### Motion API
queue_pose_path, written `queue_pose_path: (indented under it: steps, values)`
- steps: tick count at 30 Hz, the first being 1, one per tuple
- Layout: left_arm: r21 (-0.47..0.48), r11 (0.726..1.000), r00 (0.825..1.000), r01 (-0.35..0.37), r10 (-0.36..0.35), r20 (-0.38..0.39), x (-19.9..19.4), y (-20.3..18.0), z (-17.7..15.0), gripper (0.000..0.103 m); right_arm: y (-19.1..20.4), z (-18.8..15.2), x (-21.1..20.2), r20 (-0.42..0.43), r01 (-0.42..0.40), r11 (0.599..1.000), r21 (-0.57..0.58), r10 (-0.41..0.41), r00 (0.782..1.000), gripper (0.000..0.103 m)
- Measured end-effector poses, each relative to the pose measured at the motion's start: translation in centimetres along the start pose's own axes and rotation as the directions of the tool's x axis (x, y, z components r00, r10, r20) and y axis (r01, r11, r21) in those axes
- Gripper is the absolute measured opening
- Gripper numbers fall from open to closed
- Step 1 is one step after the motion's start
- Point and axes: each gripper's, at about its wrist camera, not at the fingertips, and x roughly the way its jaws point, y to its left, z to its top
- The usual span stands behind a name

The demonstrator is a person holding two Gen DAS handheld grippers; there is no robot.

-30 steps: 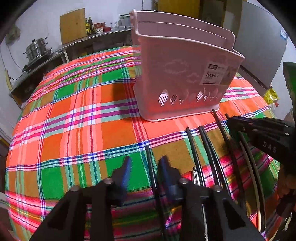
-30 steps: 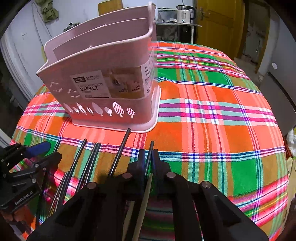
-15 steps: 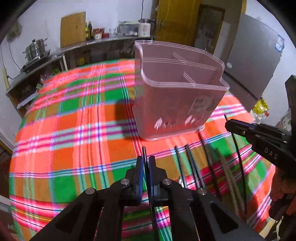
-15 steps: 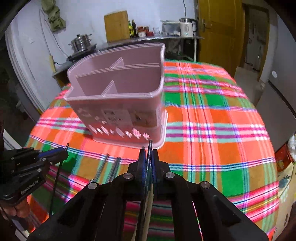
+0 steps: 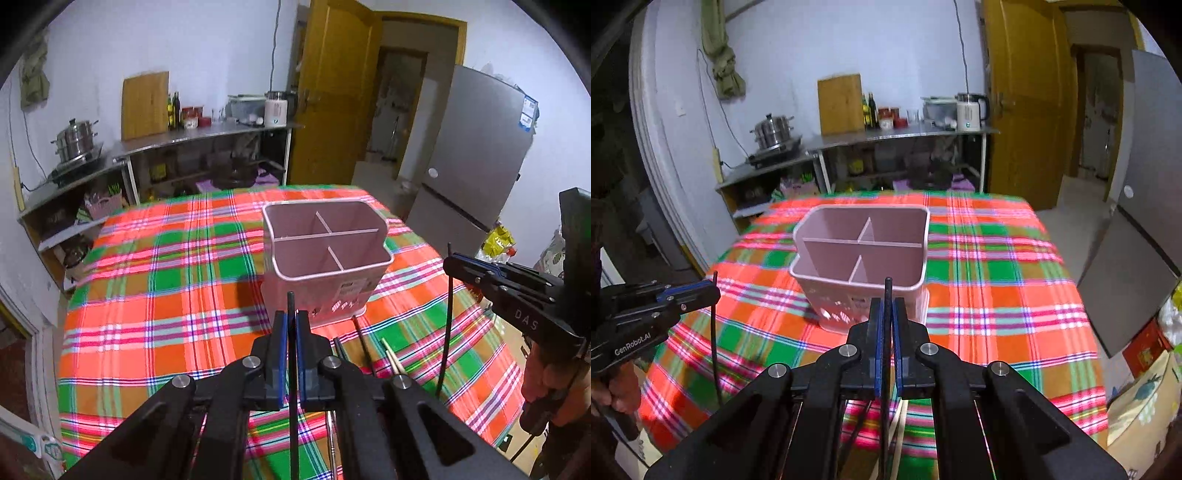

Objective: Organize utensils
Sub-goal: 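Carry the black chopsticks in both tools over the pink basket and lower them in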

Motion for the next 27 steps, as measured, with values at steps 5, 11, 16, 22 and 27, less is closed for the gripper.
queue_pose_path:
  steps: [5,11,16,22,27]
  values:
    - [0.009,1.0,1.0,0.007,-0.007,0.029,-1.9,-0.6,0.5,0.004,0.5,0.6,-2.2,0.046,0.0,1.0,-0.011,0.0,0.999,0.004]
    - [0.016,1.0,0.998,0.017,-0.018,0.062,-3.8,-1.2,1.5,0.004,0.6,0.9,-4.1,0.093,0.004,1.0,-0.015,-0.003,0.996,0.004]
    - [0.022,0.999,0.996,0.024,-0.026,0.089,-4.9,-1.6,2.9,0.004,0.7,1.5,-5.1,0.121,-0.001,1.0,-0.017,0.003,0.993,0.004]
    - [0.015,0.999,0.994,0.043,-0.044,0.105,-5.5,-1.8,5.1,0.004,1.0,2.7,-5.8,0.151,-0.008,1.0,-0.024,0.012,0.989,0.004]
    - [0.0,0.998,0.992,0.064,-0.063,0.112,-5.5,-1.8,7.4,0.004,1.1,4.7,-6.4,0.186,-0.023,0.999,-0.027,0.027,0.982,0.004]
